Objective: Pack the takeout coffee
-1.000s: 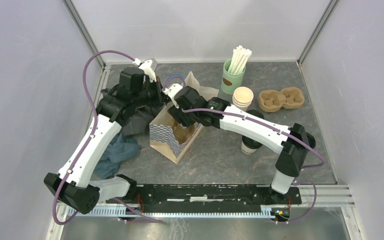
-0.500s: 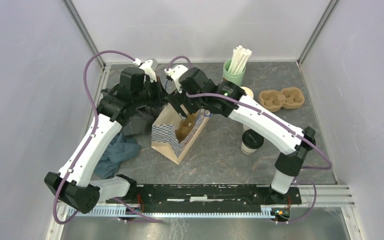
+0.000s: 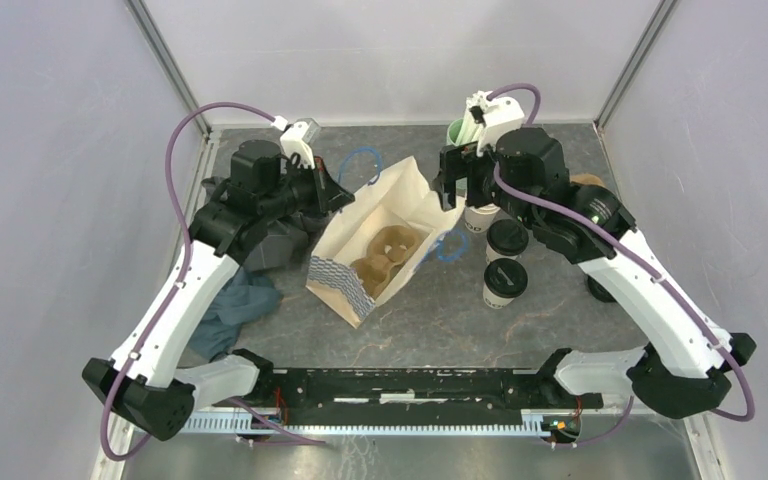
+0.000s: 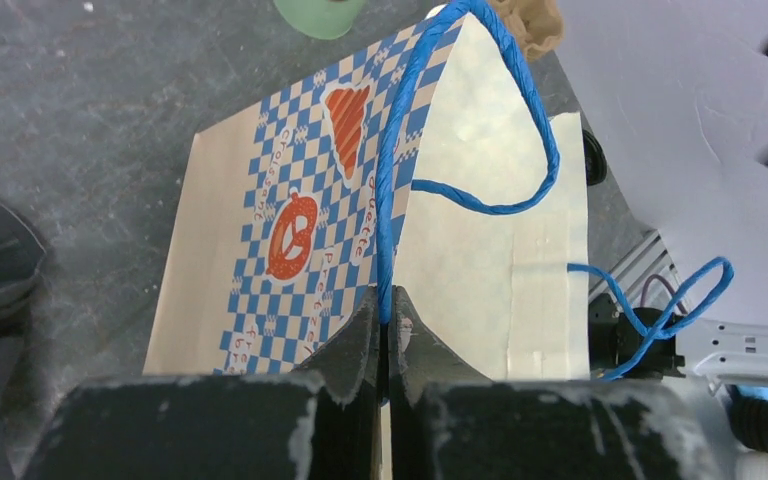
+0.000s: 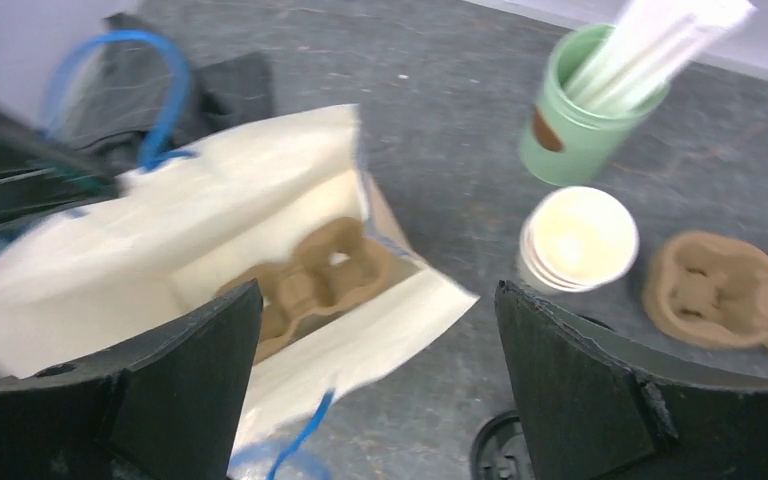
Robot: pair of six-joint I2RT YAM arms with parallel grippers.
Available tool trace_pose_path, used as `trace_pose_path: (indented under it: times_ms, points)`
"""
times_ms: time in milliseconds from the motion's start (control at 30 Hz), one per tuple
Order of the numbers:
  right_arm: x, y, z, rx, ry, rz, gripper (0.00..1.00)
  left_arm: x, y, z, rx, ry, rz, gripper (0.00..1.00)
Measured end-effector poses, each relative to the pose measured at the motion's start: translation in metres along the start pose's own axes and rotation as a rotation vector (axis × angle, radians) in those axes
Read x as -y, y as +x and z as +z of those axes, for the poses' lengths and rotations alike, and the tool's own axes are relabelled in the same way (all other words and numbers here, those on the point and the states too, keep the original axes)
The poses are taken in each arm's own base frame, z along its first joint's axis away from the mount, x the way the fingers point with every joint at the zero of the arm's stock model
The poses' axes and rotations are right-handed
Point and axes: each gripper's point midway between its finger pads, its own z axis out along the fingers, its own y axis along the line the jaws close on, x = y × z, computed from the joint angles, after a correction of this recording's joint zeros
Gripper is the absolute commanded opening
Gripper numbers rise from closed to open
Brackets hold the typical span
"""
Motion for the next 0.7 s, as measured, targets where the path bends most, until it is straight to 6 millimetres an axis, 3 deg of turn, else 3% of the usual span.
trace_pose_path:
  times_ms: [133, 267, 400, 533, 700]
  points:
    - [0.039, 0.009, 0.017, -0.003, 0.126, 0.007, 0.94, 0.004, -0.008, -0.005, 0.037, 0.021, 0.074, 0.02]
    - [0.063, 0.030, 0.030, -0.033, 0.212, -0.030, 0.97, 0.004, -0.008, -0.006, 0.037, 0.023, 0.093, 0.02]
    - [0.084, 0.058, 0.028, -0.074, 0.245, -0.036, 0.97, 0.005, -0.008, -0.010, 0.056, 0.030, 0.099, 0.02]
    - [0.086, 0.062, 0.023, -0.097, 0.209, -0.047, 0.98, 0.008, -0.005, -0.018, 0.071, 0.036, 0.099, 0.02]
    - [0.059, 0.031, 0.043, -0.177, 0.098, -0.020, 0.98, 0.007, -0.008, -0.022, 0.086, 0.007, 0.008, 0.02]
